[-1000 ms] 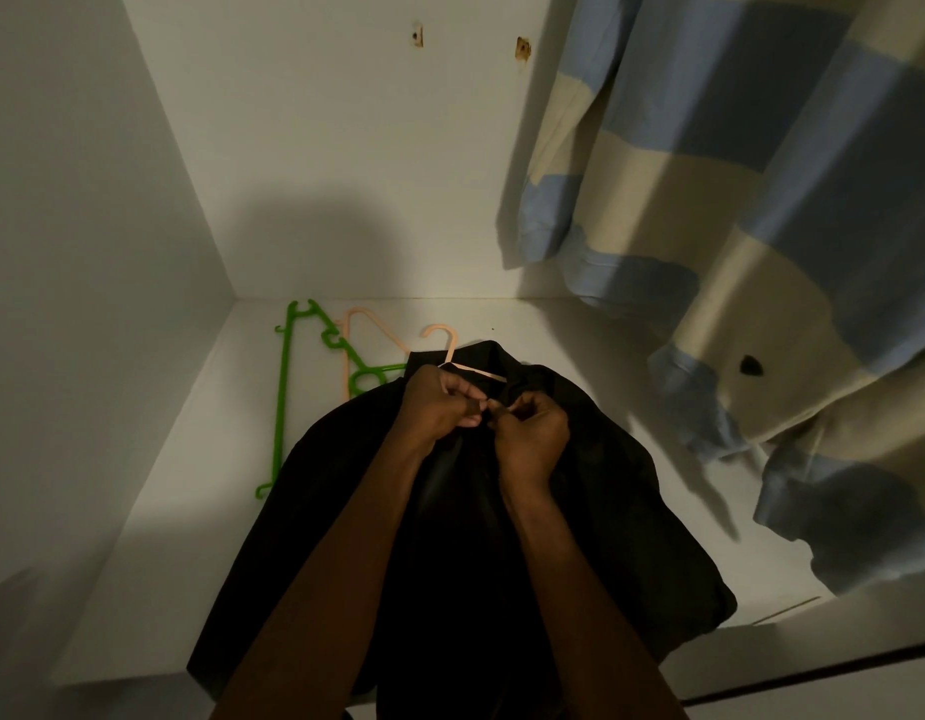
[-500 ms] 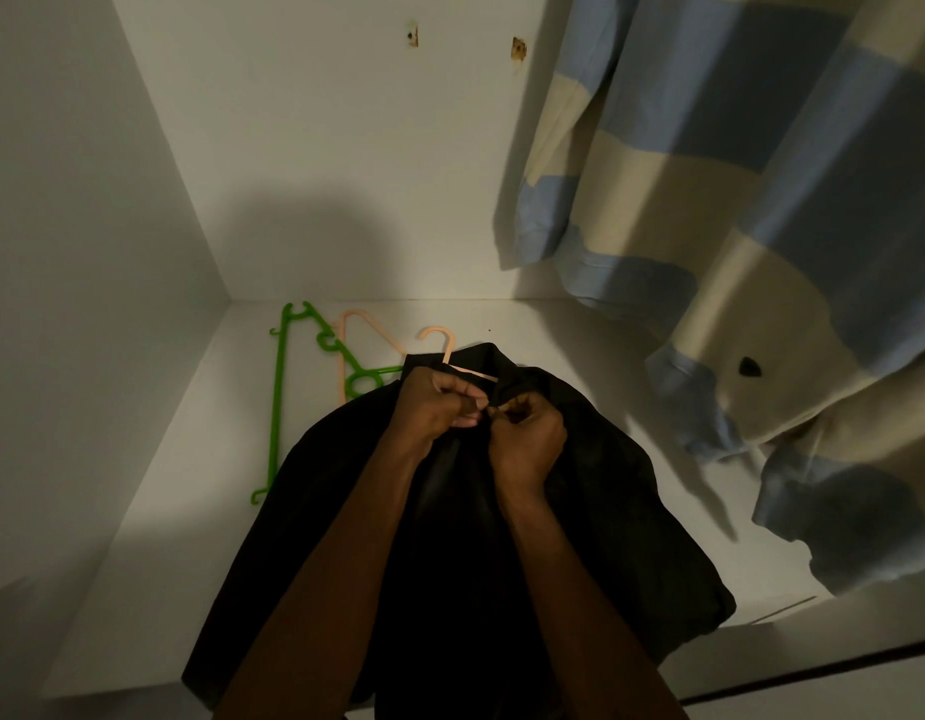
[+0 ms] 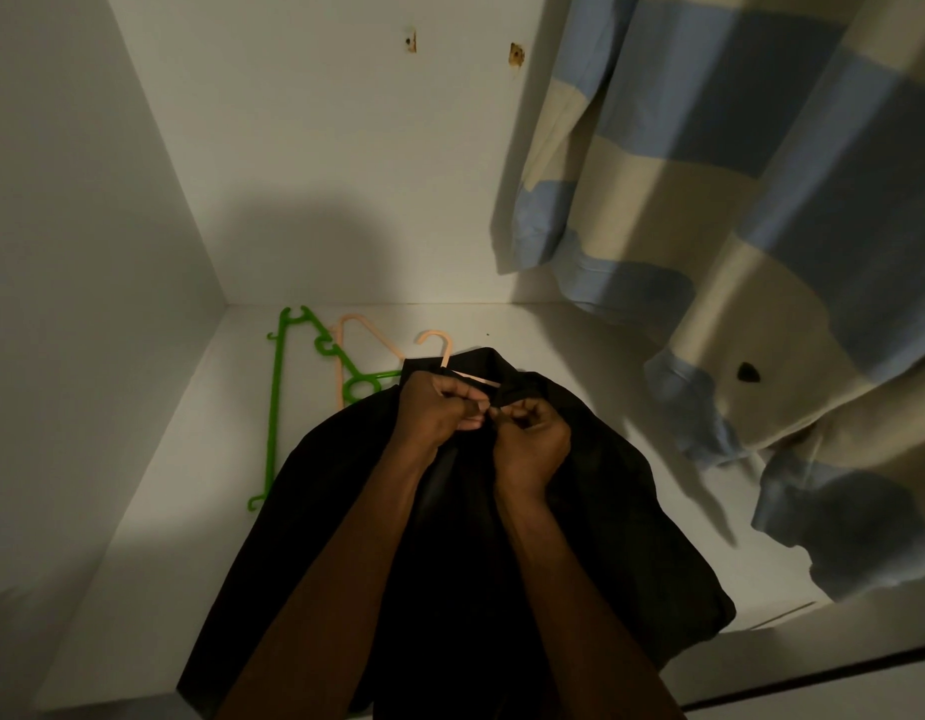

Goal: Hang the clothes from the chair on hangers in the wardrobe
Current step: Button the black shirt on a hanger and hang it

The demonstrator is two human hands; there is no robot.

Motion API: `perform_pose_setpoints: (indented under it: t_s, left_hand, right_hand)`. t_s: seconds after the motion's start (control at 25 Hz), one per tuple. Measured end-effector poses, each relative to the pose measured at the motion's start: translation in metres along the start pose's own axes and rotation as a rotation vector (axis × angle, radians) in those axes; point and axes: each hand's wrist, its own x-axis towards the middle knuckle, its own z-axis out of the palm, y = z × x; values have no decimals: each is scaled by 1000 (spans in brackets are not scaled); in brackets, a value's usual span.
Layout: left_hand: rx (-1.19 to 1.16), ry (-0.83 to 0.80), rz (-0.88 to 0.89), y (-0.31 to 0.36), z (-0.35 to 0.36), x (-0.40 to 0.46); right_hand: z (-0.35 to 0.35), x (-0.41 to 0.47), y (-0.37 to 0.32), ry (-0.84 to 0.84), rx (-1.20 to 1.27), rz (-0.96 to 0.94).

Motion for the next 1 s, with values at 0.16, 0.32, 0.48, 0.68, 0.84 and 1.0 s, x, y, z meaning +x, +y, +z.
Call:
perform_pose_setpoints:
  t_s: [0.16, 0.32, 0.48, 0.68, 0.84, 1.0]
  left_hand:
    - [-22, 13, 5, -1, -1, 2]
    - [-12, 35, 27, -4, 1, 1]
    - [-27, 39, 6, -4, 0, 1]
    - [28, 77, -76, 2, 2, 3]
    - [80, 38, -54, 0, 1, 2]
    - [230, -12, -1, -2, 4, 4]
  right_hand:
    - [-1, 1, 2, -19, 65, 7]
    - [-3, 1, 1, -62, 116, 2]
    - [-5, 3, -1, -110, 194, 40]
    - [-4, 0, -7, -132, 167, 43]
    - [-5, 6, -12, -165, 59, 53]
    - [-7, 9, -19, -193, 34, 113]
